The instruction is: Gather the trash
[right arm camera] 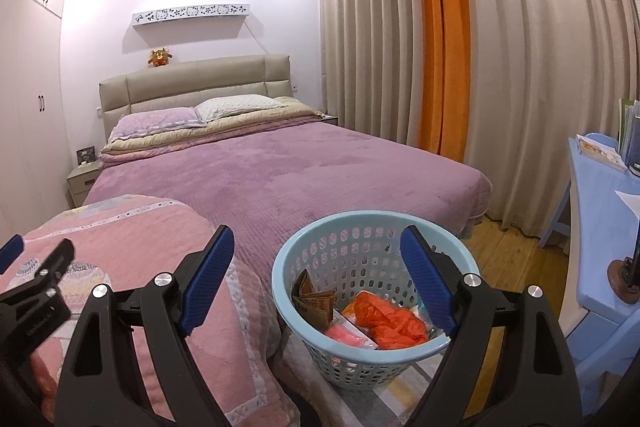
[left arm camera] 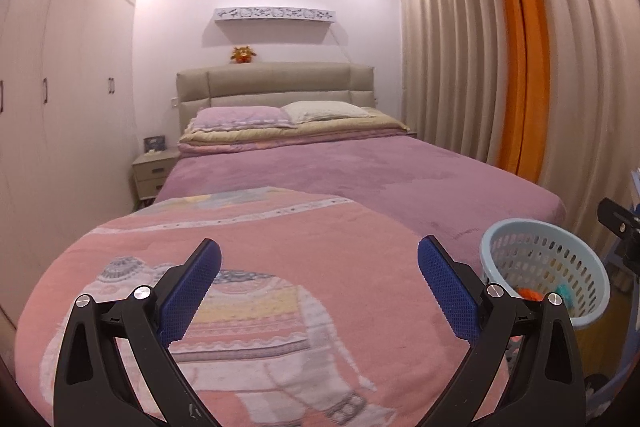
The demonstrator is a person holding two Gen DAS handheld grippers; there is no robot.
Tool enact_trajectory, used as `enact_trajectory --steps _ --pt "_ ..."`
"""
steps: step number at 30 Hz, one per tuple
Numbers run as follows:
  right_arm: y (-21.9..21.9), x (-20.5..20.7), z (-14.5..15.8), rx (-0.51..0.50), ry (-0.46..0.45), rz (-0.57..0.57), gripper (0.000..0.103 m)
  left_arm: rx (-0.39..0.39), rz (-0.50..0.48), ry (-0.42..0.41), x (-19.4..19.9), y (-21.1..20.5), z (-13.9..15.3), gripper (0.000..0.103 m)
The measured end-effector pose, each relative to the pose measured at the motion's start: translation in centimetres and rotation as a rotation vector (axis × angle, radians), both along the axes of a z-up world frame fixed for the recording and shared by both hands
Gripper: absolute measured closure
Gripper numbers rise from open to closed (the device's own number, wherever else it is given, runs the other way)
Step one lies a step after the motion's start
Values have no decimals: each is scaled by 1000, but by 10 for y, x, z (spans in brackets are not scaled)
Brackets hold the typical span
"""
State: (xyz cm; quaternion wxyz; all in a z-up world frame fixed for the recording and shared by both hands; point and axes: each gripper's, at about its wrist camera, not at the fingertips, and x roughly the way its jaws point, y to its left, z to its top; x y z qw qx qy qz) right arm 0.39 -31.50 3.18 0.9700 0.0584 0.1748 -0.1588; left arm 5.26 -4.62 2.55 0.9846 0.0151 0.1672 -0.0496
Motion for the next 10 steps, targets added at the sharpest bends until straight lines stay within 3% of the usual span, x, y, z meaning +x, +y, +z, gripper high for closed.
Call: enact_trajectory --steps 10 --pt "16 0 12 -9 -14 40 22 -51 73 40 -8 45 16 7"
